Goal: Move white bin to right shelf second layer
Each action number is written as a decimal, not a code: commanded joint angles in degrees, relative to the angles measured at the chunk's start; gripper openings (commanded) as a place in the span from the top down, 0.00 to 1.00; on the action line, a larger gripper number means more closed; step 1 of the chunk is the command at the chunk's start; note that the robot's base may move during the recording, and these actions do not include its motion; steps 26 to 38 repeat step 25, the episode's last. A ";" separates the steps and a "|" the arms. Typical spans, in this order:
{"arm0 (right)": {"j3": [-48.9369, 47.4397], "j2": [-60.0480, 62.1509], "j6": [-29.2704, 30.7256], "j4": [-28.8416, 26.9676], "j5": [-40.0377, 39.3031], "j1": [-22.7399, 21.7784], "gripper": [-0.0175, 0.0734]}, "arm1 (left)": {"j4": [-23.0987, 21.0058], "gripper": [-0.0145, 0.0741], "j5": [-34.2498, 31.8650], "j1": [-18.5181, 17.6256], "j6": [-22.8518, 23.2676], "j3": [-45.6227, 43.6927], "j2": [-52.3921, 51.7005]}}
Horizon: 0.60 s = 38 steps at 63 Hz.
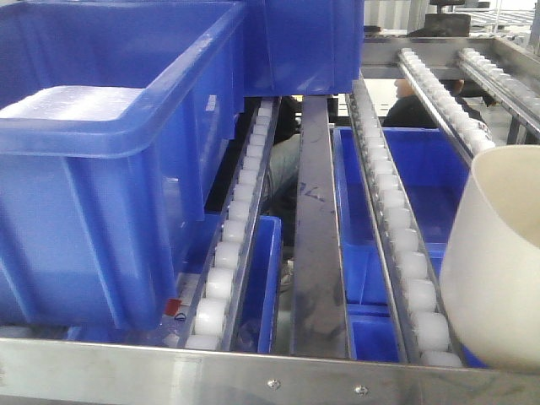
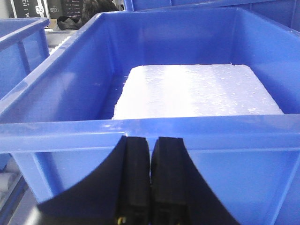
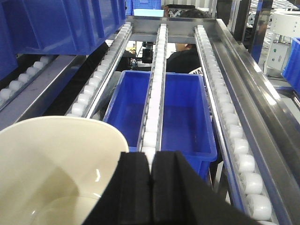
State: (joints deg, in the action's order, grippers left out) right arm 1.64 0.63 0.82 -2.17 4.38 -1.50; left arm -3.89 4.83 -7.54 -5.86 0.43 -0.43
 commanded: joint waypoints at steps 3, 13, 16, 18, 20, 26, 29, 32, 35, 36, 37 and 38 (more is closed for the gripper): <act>-0.88 1.11 -0.04 0.03 -5.19 -0.39 0.75 | -0.35 0.74 -4.83 -0.27 0.15 2.11 -0.80; -0.88 1.11 -0.04 0.03 -5.19 -0.39 0.75 | -0.35 0.74 -4.83 -0.27 0.15 2.11 -0.80; -0.88 1.11 -0.04 0.03 -5.19 -0.39 0.75 | -0.35 0.74 -4.83 -0.27 0.15 2.11 -0.80; -0.88 1.11 -0.04 0.03 -5.19 -0.39 0.75 | -0.35 0.74 -4.83 -0.27 0.15 2.11 -0.80; -0.88 1.11 -0.04 0.03 -5.19 -0.39 0.75 | -0.35 0.74 -4.83 -0.27 0.15 2.11 -0.80; -0.88 1.11 -0.04 0.03 -5.19 -0.39 0.75 | -0.35 0.74 -4.83 -0.27 0.15 2.11 -0.80; -0.88 1.11 -0.04 0.03 -5.19 -0.39 0.75 | -0.35 0.74 -4.83 -0.27 0.15 2.11 -0.80; -0.88 1.11 -0.04 0.03 -5.19 -0.39 0.75 | -0.35 0.74 -4.83 -0.27 0.15 2.11 -0.80; -0.88 1.11 -0.04 0.03 -5.19 -0.39 0.75 | -0.35 0.74 -4.83 -0.27 0.15 2.11 -0.80; -0.88 1.11 -0.04 0.03 -5.19 -0.39 0.75 | -0.35 0.74 -4.83 -0.27 0.15 2.11 -0.80; -0.88 1.11 -0.04 0.03 -5.19 -0.39 0.75 | -0.35 0.74 -4.83 -0.27 0.15 2.11 -0.80; -0.88 1.11 -0.04 0.03 -5.19 -0.39 0.75 | -0.35 0.74 -4.83 -0.27 0.15 2.11 -0.80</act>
